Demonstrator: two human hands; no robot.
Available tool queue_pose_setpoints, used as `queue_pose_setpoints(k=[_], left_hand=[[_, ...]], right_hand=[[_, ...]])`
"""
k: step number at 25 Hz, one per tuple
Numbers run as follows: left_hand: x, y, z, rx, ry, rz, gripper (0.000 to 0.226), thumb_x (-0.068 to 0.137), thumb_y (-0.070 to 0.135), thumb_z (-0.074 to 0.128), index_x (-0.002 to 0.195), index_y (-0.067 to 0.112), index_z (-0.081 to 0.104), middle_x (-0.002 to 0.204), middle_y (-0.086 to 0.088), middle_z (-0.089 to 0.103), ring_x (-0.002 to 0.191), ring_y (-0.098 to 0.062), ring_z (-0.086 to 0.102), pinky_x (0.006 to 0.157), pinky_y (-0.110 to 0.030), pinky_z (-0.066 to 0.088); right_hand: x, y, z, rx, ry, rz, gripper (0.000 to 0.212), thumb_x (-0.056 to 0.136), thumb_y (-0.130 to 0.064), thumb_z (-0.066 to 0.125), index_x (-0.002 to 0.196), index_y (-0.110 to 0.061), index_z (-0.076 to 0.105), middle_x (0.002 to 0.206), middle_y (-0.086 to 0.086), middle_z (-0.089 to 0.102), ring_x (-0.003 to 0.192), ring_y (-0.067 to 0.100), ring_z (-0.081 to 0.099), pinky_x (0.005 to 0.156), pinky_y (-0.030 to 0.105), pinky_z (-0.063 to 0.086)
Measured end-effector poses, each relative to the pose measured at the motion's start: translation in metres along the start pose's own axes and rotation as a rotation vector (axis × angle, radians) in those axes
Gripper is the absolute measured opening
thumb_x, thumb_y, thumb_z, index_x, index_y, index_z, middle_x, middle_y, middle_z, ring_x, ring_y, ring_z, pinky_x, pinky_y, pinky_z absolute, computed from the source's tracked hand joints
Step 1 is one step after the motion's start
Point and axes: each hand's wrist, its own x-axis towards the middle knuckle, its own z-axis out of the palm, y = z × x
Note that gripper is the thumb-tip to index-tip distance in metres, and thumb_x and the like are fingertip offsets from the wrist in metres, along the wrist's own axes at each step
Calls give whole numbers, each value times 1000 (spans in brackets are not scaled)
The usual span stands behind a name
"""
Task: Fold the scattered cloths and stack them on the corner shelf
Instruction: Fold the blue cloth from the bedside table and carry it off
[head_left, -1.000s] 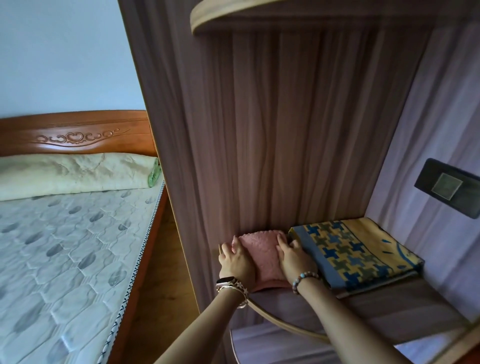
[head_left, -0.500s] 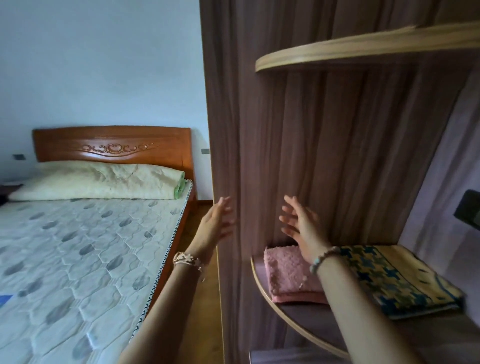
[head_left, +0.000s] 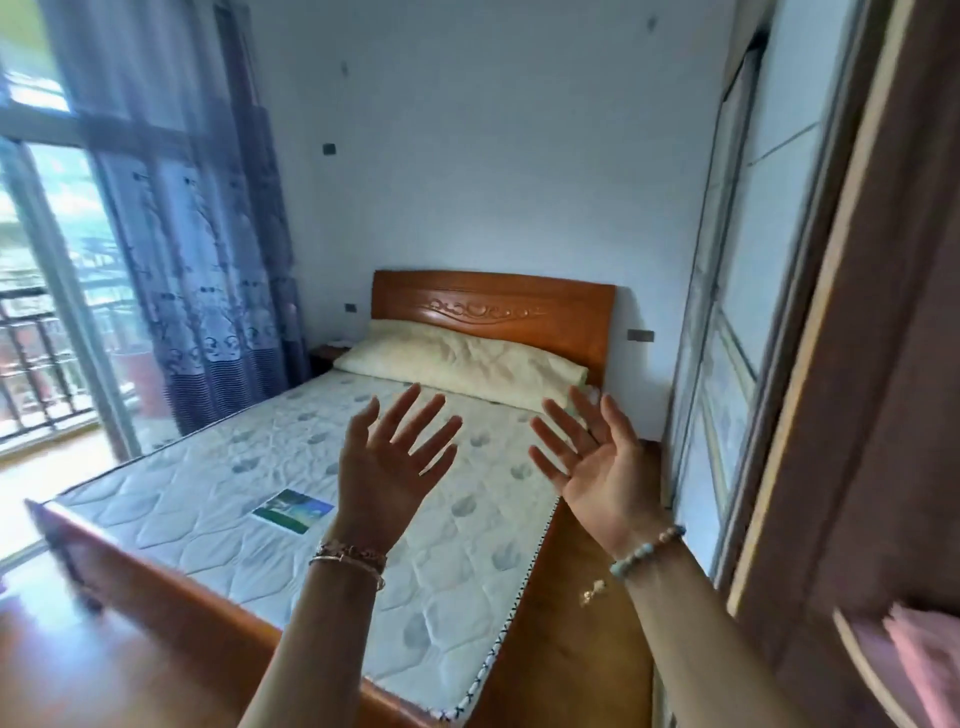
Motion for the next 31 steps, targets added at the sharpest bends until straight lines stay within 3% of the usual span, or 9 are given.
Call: queue_pose_setpoints(k=[8, 16, 20, 25, 31], left_hand=[[-53, 164, -183, 43, 306, 239, 45, 92, 41, 44, 128, 20, 60, 130, -8, 64, 119, -34, 60, 106, -48, 39], [-93, 267, -332, 157, 619, 492, 47, 89, 47, 47, 125, 21, 61, 127, -7, 65, 121, -34, 59, 107, -52, 38], [-52, 328, -402, 206, 741, 535, 43, 95, 46, 41, 124, 22, 61, 123, -6, 68, 119, -34, 59, 105, -53, 40], [19, 402, -480, 238, 795, 530, 43, 97, 46, 38, 127, 22, 58, 124, -6, 68, 115, -32, 63, 104, -52, 42], [48, 477, -603, 161, 882, 601, 44, 97, 44, 38, 130, 20, 57, 125, -7, 67, 112, -30, 65, 93, -47, 49]], right_hand=[[61, 195, 149, -59, -193, 242, 37, 94, -42, 52, 122, -21, 65, 122, 5, 69, 115, 25, 63, 104, 46, 43], [145, 382, 265, -34, -343, 482, 33, 92, -38, 54, 113, -16, 68, 120, 7, 70, 111, 25, 67, 98, 44, 48], [215, 477, 321, -28, -415, 578, 32, 87, -35, 59, 111, -16, 69, 125, 8, 67, 113, 26, 65, 100, 45, 47], [302, 571, 399, -25, -482, 692, 47, 74, -34, 66, 117, -14, 65, 128, 10, 65, 118, 29, 61, 103, 46, 45], [375, 698, 477, -52, -548, 842, 23, 89, -32, 58, 101, -17, 70, 108, 3, 71, 110, 25, 65, 98, 44, 48]])
